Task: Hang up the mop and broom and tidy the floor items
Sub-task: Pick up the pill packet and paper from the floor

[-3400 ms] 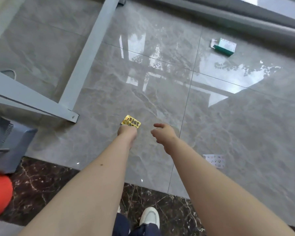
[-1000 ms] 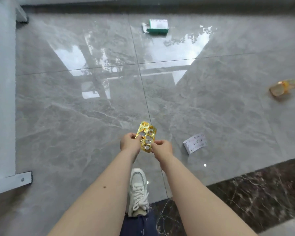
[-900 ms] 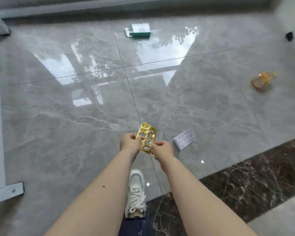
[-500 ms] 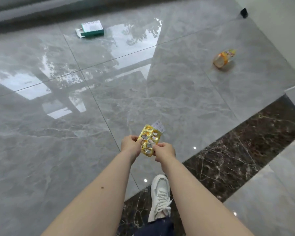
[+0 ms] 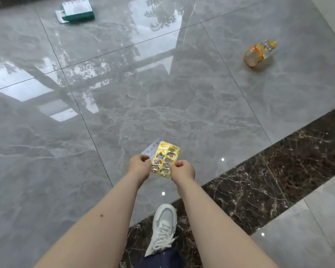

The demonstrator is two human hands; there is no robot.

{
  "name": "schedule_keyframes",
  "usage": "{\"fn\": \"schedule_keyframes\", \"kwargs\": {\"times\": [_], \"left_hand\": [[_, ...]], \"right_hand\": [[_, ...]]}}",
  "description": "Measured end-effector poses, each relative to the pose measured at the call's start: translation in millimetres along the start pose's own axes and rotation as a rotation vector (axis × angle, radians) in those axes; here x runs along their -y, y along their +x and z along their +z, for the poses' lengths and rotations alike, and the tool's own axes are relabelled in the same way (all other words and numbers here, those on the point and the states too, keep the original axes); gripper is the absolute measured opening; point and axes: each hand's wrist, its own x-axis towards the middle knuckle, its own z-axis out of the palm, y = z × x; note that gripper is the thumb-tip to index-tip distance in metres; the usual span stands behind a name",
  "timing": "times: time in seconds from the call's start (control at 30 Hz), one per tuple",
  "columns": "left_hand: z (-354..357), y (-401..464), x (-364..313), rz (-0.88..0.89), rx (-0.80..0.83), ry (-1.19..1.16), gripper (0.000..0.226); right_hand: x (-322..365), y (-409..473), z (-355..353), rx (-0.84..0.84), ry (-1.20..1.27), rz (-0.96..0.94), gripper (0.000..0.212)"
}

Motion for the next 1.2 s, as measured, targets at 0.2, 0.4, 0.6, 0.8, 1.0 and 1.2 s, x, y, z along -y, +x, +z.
{"fn": "schedule_keyframes", "kwargs": {"times": [0.2, 0.4, 0.6, 0.8, 1.0, 1.2], "left_hand": [[5.8, 24.4, 6.6, -0.061, -0.082, -0.046, 0.026], [20.1, 51.2, 26.4, -0.109, -0.095, -0.005, 0.030], [37.2, 88.3, 54.7, -0.175, -0.069, 0.040, 0.037], [47.1, 133.2, 72.7, -0.150, -0.032, 0.007, 0.040], [39.1, 164.4, 79.2, -0.093, -0.044, -0.014, 0.039], [23.5, 148.9, 72.1, -0.044, -0.160, -0.006, 0.034]], "right_hand": [[-2.1, 30.0, -6.0, -0.026, -0.084, 0.000, 0.007], [-14.6, 59.2, 20.4, -0.009, -0.156, 0.024, 0.018], [-23.7, 98.2, 54.8, -0.024, -0.269, -0.054, 0.009], [-24.0, 145.0, 84.1, -0.056, -0.380, -0.147, 0.012], [-23.3, 171.6, 106.5, 0.019, -0.418, -0.155, 0.004], [-20.1, 151.6, 103.4, -0.016, -0.331, -0.150, 0.009]]}}
